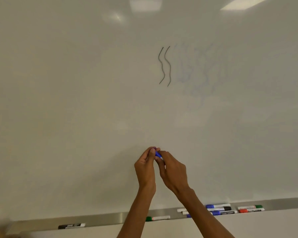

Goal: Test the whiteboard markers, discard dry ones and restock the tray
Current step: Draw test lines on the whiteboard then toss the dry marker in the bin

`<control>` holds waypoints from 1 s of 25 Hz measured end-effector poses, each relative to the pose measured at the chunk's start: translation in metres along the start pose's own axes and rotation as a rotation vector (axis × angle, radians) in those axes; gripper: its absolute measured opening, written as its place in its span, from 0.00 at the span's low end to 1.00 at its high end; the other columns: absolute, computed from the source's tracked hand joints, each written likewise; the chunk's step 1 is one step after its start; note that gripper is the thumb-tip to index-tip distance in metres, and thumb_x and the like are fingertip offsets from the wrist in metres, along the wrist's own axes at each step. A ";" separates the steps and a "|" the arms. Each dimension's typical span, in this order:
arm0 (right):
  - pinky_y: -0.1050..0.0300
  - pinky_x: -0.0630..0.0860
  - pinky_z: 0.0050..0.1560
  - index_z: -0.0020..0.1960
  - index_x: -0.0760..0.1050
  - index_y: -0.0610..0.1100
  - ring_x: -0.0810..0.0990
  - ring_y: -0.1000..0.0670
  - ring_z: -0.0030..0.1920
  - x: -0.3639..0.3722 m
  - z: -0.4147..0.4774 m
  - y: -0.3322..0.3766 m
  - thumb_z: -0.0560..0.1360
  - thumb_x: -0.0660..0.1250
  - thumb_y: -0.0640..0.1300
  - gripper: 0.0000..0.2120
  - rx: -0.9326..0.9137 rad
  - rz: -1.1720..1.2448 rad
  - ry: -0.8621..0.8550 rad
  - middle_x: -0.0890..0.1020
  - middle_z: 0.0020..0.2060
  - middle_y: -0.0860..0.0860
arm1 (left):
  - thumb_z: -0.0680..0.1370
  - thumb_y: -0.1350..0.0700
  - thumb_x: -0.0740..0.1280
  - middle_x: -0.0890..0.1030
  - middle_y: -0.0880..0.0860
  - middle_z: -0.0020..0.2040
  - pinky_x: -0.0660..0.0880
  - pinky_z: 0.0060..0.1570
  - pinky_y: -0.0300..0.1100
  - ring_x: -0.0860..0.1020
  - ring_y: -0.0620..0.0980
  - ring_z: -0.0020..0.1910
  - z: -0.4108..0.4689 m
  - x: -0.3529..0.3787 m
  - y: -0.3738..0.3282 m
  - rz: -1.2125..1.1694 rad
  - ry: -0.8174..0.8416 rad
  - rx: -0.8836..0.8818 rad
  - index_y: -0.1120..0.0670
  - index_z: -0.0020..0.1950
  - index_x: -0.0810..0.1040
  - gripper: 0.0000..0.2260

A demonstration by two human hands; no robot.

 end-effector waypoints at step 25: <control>0.47 0.78 0.59 0.69 0.73 0.45 0.81 0.45 0.59 -0.202 0.110 -0.106 0.79 0.61 0.42 0.19 0.455 1.787 -0.167 0.81 0.61 0.44 | 0.81 0.50 0.60 0.71 0.55 0.73 0.63 0.68 0.27 0.68 0.54 0.73 0.071 0.160 -0.063 0.659 -0.018 0.907 0.59 0.72 0.72 0.23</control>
Point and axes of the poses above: each hand's wrist, its own z-axis towards the middle knuckle, its own x-axis out of the palm, y = z × x, the point moved 3 cm from there along z, towards the middle knuckle
